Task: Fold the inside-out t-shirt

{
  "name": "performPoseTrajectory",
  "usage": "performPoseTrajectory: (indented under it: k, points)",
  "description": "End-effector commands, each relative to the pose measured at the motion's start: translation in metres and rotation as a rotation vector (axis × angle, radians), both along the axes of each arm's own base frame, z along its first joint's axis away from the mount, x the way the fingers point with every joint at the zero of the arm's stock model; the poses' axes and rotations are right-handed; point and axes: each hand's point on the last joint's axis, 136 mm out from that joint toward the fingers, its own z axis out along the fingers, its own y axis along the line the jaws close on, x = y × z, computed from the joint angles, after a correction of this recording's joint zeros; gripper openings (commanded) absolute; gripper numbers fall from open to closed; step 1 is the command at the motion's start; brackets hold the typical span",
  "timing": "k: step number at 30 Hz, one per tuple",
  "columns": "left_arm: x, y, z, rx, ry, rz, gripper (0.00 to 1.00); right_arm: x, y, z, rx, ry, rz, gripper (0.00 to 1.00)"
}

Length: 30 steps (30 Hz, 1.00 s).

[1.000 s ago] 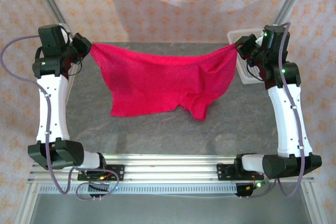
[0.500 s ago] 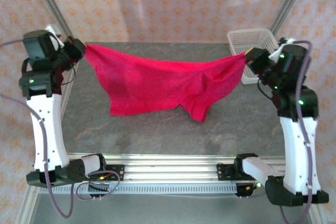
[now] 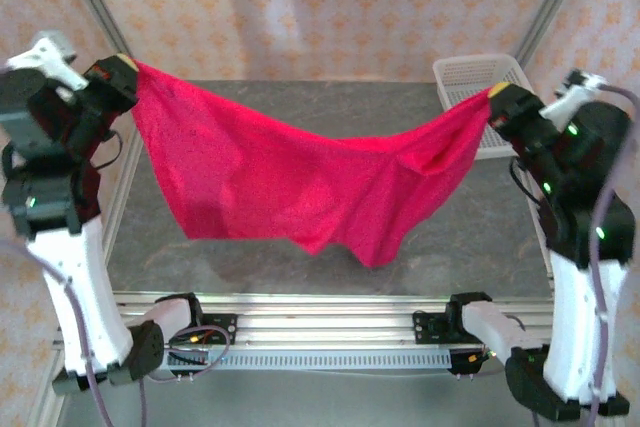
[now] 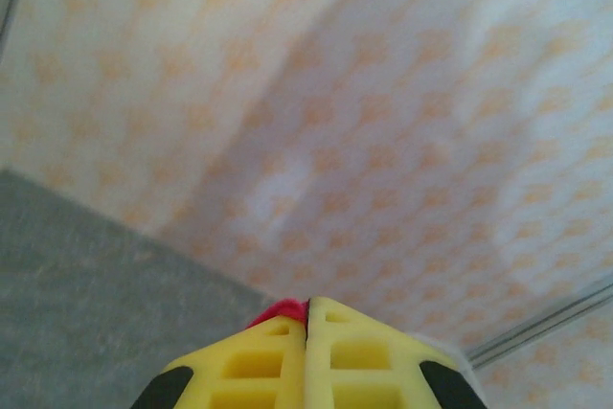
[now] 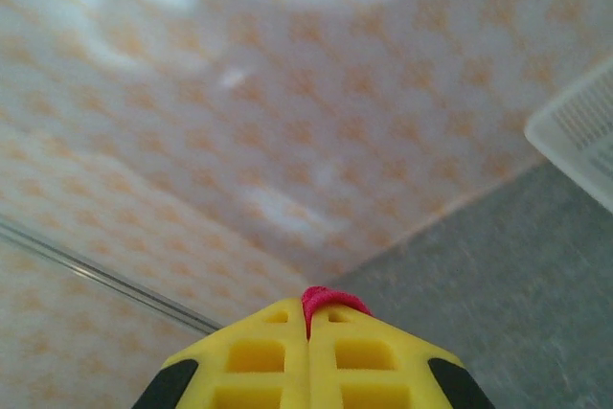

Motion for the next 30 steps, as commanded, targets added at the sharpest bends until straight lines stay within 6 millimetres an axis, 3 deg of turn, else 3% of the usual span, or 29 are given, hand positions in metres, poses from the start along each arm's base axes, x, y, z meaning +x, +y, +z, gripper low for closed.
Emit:
performPoseTrajectory:
  k: [1, 4, 8, 10, 12, 16, 18, 20, 22, 24, 26, 27, 30]
  points:
    - [0.068, 0.011, -0.067, -0.05, 0.163, -0.032, 0.0, 0.053, 0.006, -0.021, 0.022, 0.048, 0.02, 0.0]
    - [0.109, 0.016, -0.112, -0.058, 0.261, -0.029, 0.0, 0.098, 0.011, -0.05, 0.046, 0.109, 0.025, 0.0]
    - [0.175, 0.023, -0.175, -0.08, 0.389, -0.031, 0.0, 0.173, 0.012, -0.112, 0.073, 0.233, -0.008, 0.0]
    - [0.194, 0.018, -0.194, -0.078, 0.441, -0.056, 0.0, 0.205, 0.02, -0.146, 0.099, 0.314, 0.02, 0.0]
    - [0.205, 0.014, -0.212, -0.07, 0.48, -0.063, 0.0, 0.224, 0.034, -0.177, 0.128, 0.396, 0.074, 0.0]
    - [0.202, 0.012, -0.271, -0.082, 0.6, -0.04, 0.01, 0.23, 0.051, -0.24, 0.149, 0.528, 0.117, 0.0]
    - [0.193, 0.014, -0.309, -0.093, 0.675, -0.011, 0.24, 0.224, 0.055, -0.27, 0.159, 0.582, 0.115, 0.0]
    - [0.182, 0.018, -0.343, -0.093, 0.734, 0.021, 0.39, 0.215, 0.061, -0.298, 0.162, 0.625, 0.118, 0.0]
    - [0.172, 0.012, -0.357, -0.09, 0.752, 0.022, 0.58, 0.206, 0.069, -0.318, 0.161, 0.66, 0.131, 0.0]
    - [0.159, -0.003, -0.353, -0.025, 0.76, 0.006, 0.66, 0.194, 0.077, -0.331, 0.162, 0.682, 0.154, 0.0]
    - [0.151, -0.043, -0.331, 0.089, 0.702, -0.087, 0.66, 0.182, 0.085, -0.341, 0.169, 0.697, 0.176, 0.0]
    - [0.148, -0.069, -0.323, 0.139, 0.666, -0.156, 0.64, 0.177, 0.086, -0.343, 0.176, 0.698, 0.181, 0.0]
    - [0.14, -0.18, -0.296, 0.234, 0.473, -0.51, 0.56, 0.165, 0.087, -0.335, 0.212, 0.676, 0.184, 0.0]
